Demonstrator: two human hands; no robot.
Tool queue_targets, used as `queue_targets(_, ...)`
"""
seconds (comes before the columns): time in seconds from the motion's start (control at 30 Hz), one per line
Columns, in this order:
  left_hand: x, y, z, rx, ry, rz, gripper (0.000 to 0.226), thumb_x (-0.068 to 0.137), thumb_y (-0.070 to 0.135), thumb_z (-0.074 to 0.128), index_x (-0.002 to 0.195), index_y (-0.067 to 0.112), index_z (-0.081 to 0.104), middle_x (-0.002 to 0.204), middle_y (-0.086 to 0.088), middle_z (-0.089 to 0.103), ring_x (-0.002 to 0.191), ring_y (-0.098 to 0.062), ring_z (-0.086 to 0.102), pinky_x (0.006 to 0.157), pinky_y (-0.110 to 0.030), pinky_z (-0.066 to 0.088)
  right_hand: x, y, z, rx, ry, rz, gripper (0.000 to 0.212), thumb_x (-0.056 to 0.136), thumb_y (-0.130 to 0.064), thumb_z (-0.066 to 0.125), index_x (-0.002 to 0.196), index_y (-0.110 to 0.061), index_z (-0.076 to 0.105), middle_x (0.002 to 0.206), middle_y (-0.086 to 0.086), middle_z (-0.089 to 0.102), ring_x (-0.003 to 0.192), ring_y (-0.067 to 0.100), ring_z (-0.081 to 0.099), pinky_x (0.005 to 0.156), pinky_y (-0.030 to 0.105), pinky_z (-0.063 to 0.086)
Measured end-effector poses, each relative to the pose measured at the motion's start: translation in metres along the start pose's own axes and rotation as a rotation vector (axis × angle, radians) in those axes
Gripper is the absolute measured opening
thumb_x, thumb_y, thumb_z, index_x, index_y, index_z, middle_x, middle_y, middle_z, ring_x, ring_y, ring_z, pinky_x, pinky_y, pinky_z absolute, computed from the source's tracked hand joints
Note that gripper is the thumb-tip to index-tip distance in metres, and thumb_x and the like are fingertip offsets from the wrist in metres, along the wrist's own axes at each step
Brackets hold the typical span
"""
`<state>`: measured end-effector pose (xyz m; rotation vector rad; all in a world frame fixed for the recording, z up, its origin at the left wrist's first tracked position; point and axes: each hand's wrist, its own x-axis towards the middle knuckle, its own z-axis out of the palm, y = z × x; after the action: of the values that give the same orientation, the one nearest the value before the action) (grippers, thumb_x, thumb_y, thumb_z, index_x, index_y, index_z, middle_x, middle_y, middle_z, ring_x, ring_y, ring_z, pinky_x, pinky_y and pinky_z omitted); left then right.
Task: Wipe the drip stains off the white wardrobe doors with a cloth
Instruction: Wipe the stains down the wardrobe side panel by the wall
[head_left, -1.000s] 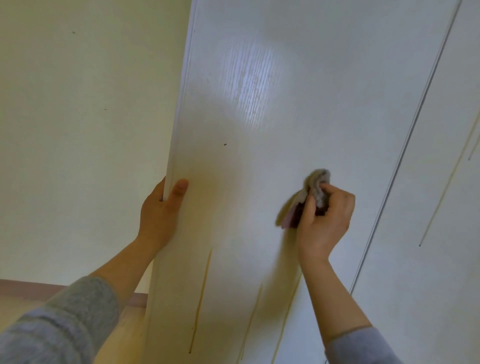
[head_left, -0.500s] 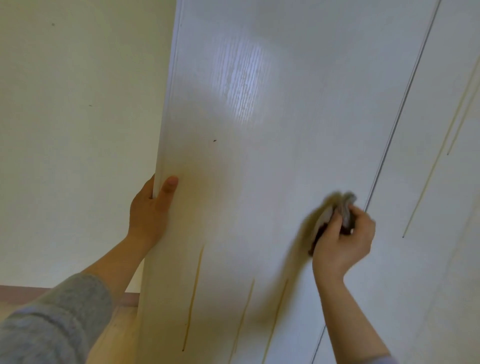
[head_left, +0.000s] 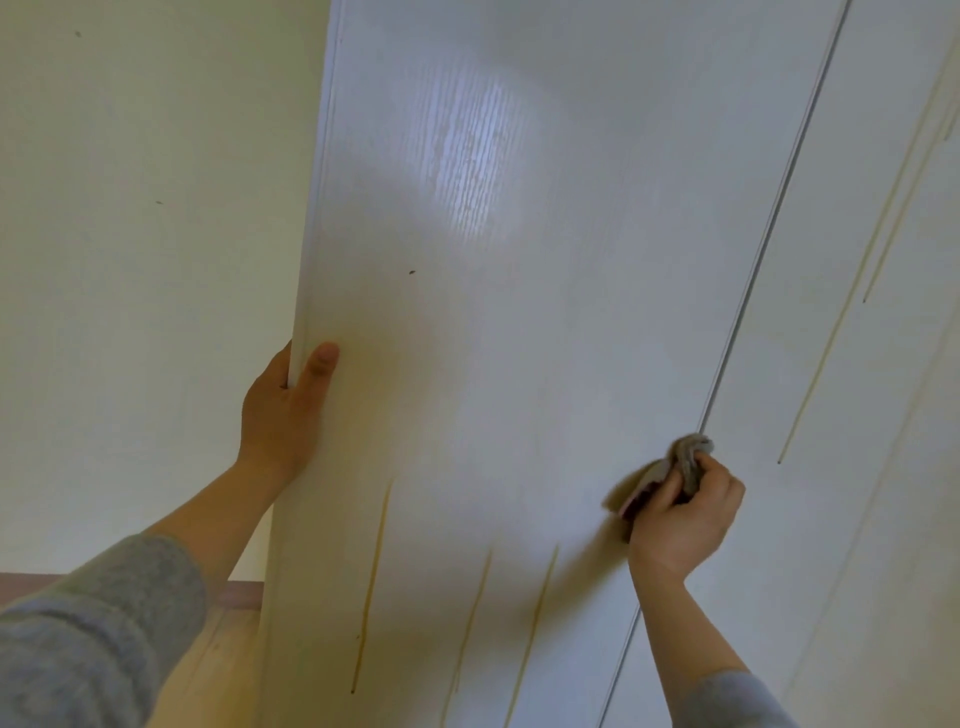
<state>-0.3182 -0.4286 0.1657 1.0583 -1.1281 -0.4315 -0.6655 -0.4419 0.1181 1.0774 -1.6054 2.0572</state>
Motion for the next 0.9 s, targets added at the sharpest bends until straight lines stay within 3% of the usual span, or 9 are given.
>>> queue_targets(0.1, -0.001, 0.0, -0.002, 0.0, -0.015, 0.004, 0.039, 0.096, 0.057, 0.042, 0.111, 0.024, 0.056, 0.089, 0.016, 0.058, 0.079, 0.001, 0.053, 0.065, -0.017, 0.036, -0.007, -0.008, -0.012, 0.101, -0.035, 0.087, 0.023, 0.095, -0.007, 0.053, 0.117, -0.005, 0.059, 0.113, 0.013, 0.054, 0.1, 0.028, 0.056, 0.082, 0.028, 0.038)
queue_targets(0.2, 0.0, 0.0, -0.004, 0.008, -0.031, -0.013, 0.042, 0.095, 0.063, 0.043, 0.113, 0.027, 0.056, 0.09, 0.018, 0.058, 0.08, 0.002, 0.052, 0.065, -0.017, 0.036, -0.021, -0.032, -0.022, 0.212, -0.093, -0.028, 0.025, 0.092, -0.016, 0.049, 0.114, -0.01, 0.059, 0.107, 0.003, 0.054, 0.098, 0.017, 0.055, 0.084, 0.03, 0.043)
queue_targets(0.33, -0.009, -0.002, -0.011, -0.008, -0.078, -0.032, 0.035, 0.091, 0.07, 0.045, 0.101, 0.038, 0.059, 0.09, 0.018, 0.059, 0.083, -0.002, 0.056, 0.07, -0.02, 0.042, -0.039, -0.066, -0.027, 0.296, -0.228, -0.198, 0.019, 0.092, -0.014, 0.05, 0.108, -0.016, 0.06, 0.103, -0.003, 0.054, 0.095, 0.006, 0.054, 0.074, 0.017, 0.045)
queue_targets(0.43, -0.013, -0.006, -0.021, -0.075, -0.134, -0.066, 0.018, 0.096, 0.058, 0.045, 0.103, 0.047, 0.058, 0.1, 0.022, 0.062, 0.096, -0.013, 0.06, 0.085, -0.03, 0.047, -0.05, -0.082, -0.027, 0.341, -0.302, -0.29, 0.017, 0.093, -0.008, 0.054, 0.106, -0.014, 0.062, 0.1, -0.001, 0.055, 0.093, 0.006, 0.055, 0.07, 0.012, 0.043)
queue_targets(0.53, -0.015, -0.005, -0.025, -0.089, -0.169, -0.079, 0.028, 0.097, 0.056, 0.043, 0.12, 0.045, 0.055, 0.107, 0.024, 0.061, 0.106, -0.015, 0.059, 0.092, -0.033, 0.045, -0.058, -0.094, -0.024, 0.369, -0.345, -0.288, 0.02, 0.093, 0.0, 0.056, 0.104, -0.015, 0.062, 0.099, 0.0, 0.055, 0.09, 0.005, 0.055, 0.066, 0.009, 0.042)
queue_targets(0.67, -0.02, -0.007, -0.027, -0.079, -0.173, -0.055, 0.044, 0.093, 0.061, 0.042, 0.132, 0.046, 0.051, 0.108, 0.03, 0.059, 0.107, -0.01, 0.059, 0.096, -0.033, 0.045, -0.071, -0.105, -0.018, 0.372, -0.369, -0.277, 0.017, 0.092, -0.006, 0.055, 0.104, -0.014, 0.064, 0.1, 0.0, 0.056, 0.09, 0.007, 0.056, 0.065, 0.009, 0.043)
queue_targets(0.77, -0.021, -0.012, -0.03, -0.125, -0.178, -0.061, 0.065, 0.084, 0.066, 0.039, 0.142, 0.038, 0.049, 0.119, 0.022, 0.059, 0.117, -0.011, 0.055, 0.098, -0.028, 0.04, -0.079, -0.111, -0.016, 0.369, -0.391, -0.317, 0.014, 0.092, -0.003, 0.059, 0.102, -0.008, 0.067, 0.098, 0.004, 0.06, 0.09, 0.002, 0.057, 0.068, 0.005, 0.041)
queue_targets(0.83, -0.022, -0.016, -0.031, -0.146, -0.174, -0.067, 0.068, 0.084, 0.066, 0.039, 0.143, 0.034, 0.049, 0.125, 0.018, 0.059, 0.118, -0.01, 0.055, 0.097, -0.025, 0.041, -0.083, -0.112, -0.015, 0.363, -0.431, -0.339, 0.015, 0.092, -0.001, 0.062, 0.104, -0.007, 0.069, 0.099, 0.004, 0.062, 0.093, 0.001, 0.058, 0.072, 0.005, 0.041)
queue_targets(0.9, -0.024, -0.016, -0.032, -0.163, -0.162, -0.072, 0.067, 0.084, 0.064, 0.04, 0.143, 0.034, 0.05, 0.119, 0.023, 0.061, 0.111, -0.003, 0.058, 0.089, -0.018, 0.043, -0.086, -0.111, -0.014, 0.351, -0.459, -0.354, 0.017, 0.092, -0.005, 0.063, 0.107, -0.011, 0.069, 0.101, 0.001, 0.064, 0.096, 0.005, 0.06, 0.077, 0.008, 0.043)
